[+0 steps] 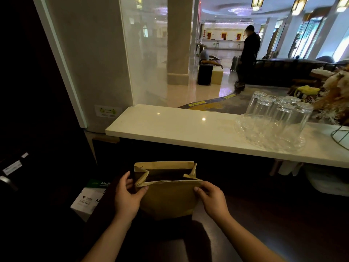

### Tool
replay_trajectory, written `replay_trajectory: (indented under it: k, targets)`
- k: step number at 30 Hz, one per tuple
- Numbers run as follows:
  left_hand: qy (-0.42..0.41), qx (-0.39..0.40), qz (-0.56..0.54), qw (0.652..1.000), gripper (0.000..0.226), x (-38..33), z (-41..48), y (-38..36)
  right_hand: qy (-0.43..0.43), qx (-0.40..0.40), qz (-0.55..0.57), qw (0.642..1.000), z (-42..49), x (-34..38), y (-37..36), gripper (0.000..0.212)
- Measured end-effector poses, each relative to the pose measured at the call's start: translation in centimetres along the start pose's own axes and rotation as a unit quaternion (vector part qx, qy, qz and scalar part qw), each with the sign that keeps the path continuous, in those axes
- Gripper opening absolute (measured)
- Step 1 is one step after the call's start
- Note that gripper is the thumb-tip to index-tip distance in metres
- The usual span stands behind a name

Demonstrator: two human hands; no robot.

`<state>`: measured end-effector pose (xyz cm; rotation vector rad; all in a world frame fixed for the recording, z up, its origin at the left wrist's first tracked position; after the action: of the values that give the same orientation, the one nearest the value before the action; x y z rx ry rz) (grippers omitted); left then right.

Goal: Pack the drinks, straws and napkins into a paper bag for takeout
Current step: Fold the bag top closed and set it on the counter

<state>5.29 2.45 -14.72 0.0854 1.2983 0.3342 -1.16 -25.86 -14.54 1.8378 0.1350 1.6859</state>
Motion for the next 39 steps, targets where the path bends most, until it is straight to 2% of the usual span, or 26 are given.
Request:
replay_trajectory:
  k: [3,9,12,15,18,20,22,28,30,32,34,37,39]
  targets:
    - [0.014,0.030,-0.009,0.999,0.089,0.3,0.9,-0.1,-0.015,0.002,0.014,1.000,0.2,-0.1,0.1,0.016]
    - [0.012,0.077,-0.025,0.997,0.098,0.4,2.3,-0.5,-0.058,0.003,0.050,0.997,1.0,-0.5,0.2,0.003]
    - [0.014,0.094,-0.030,0.995,0.103,0.6,3.0,-0.7,-0.083,0.011,0.065,0.994,1.7,-0.6,0.1,0.019]
    - [0.023,0.106,-0.053,0.993,0.101,1.0,3.5,-1.0,-0.095,0.033,0.046,0.994,2.8,-0.5,0.1,0.056]
    - [0.028,0.094,-0.042,0.994,0.097,1.3,3.7,-1.1,-0.106,0.109,0.101,0.983,3.8,-0.1,-0.3,0.075]
    - [0.020,0.087,-0.026,0.996,0.092,1.2,3.6,-1.3,-0.117,0.152,0.138,0.972,4.3,0.0,-0.6,0.075]
    - [0.008,0.082,-0.007,0.997,0.085,1.1,3.6,-1.3,-0.110,0.157,0.119,0.974,4.7,0.2,-0.6,0.067]
    - [0.001,0.061,0.021,0.998,0.049,0.6,3.5,-2.0,-0.073,0.076,0.016,0.994,5.9,0.4,-0.5,0.015]
    - [0.001,0.053,0.022,0.998,0.042,0.5,3.5,-2.2,-0.072,0.054,0.000,0.996,5.9,0.4,-0.5,0.007]
    - [-0.003,0.050,0.031,0.998,0.038,0.4,3.5,-2.3,-0.065,0.049,-0.013,0.997,6.0,0.5,-0.2,0.009]
    - [0.000,0.050,0.040,0.998,0.034,0.3,3.5,-2.3,-0.064,0.074,0.001,0.995,6.0,0.7,0.1,0.023]
    - [-0.007,0.050,0.056,0.997,0.034,0.3,3.5,-2.2,-0.061,0.118,0.097,0.986,5.6,1.1,1.1,0.054]
    - [-0.016,0.055,0.071,0.996,0.034,0.3,3.6,-2.1,-0.039,0.098,0.127,0.986,5.6,2.1,2.3,0.059]
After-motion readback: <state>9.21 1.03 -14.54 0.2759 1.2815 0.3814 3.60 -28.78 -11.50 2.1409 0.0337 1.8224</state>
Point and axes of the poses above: each hand's wrist, its own z-axis towards the middle knuckle, its own y-axis out of the back of the hand, x = y × z, the point moved 4 cm from there along z, towards the middle knuckle, and after that the axes turned 12 degrees about -y, right-handed, at the moved point
